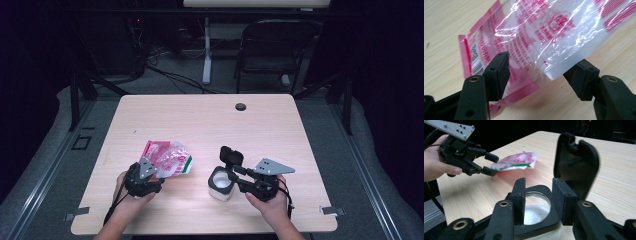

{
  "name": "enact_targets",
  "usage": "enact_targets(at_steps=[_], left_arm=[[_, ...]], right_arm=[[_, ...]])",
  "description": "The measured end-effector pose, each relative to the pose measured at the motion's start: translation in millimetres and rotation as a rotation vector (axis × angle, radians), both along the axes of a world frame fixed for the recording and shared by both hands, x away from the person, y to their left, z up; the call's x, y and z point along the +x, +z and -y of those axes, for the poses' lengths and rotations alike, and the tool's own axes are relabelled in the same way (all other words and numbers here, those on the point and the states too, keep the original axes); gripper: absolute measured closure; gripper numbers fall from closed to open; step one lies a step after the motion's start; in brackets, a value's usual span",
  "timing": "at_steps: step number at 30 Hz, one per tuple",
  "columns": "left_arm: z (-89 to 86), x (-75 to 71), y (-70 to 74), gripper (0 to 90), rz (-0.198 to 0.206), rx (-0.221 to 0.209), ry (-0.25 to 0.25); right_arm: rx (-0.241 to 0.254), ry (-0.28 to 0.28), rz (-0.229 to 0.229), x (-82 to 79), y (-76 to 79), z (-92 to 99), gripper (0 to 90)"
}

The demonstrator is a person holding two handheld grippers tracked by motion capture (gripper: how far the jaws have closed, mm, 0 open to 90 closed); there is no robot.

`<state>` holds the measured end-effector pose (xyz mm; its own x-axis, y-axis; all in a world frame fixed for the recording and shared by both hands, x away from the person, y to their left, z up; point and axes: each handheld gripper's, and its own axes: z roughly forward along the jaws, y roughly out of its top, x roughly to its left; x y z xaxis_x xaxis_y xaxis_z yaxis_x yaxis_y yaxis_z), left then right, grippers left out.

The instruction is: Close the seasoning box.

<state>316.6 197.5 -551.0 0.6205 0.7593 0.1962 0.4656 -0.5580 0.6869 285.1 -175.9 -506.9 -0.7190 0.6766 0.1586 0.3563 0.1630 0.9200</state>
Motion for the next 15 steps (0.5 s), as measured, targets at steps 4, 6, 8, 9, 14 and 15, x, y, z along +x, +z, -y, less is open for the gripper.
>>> enact_targets(at_steps=[4,6,8,9,14,15], left_arm=[[5.8,-0.9,-3.4,38.1,-0.015,-0.009,-0.016],[8.5,-1.5,-4.5,38.1,-0.018,-0.008,-0.024],[11.2,-2.2,-5.2,38.1,-0.018,-0.011,-0.031],[12.4,-2.5,-5.4,38.1,-0.023,-0.015,-0.035],[16.8,-3.7,-6.7,38.2,-0.023,-0.013,-0.046],[17.2,-3.8,-6.5,38.2,-0.028,-0.014,-0.051]], right_arm=[[0.003,-0.015,0.001,0.6,0.7,5.8,64.1],[0.004,-0.020,0.000,0.4,0.7,7.0,64.2],[-0.007,-0.023,0.003,0.2,1.0,8.0,64.1],[-0.015,-0.025,0.004,0.3,1.1,8.8,64.1],[-0.015,-0.032,0.000,1.3,0.8,10.9,64.1],[-0.016,-0.033,-0.001,1.4,0.7,11.2,63.9]])
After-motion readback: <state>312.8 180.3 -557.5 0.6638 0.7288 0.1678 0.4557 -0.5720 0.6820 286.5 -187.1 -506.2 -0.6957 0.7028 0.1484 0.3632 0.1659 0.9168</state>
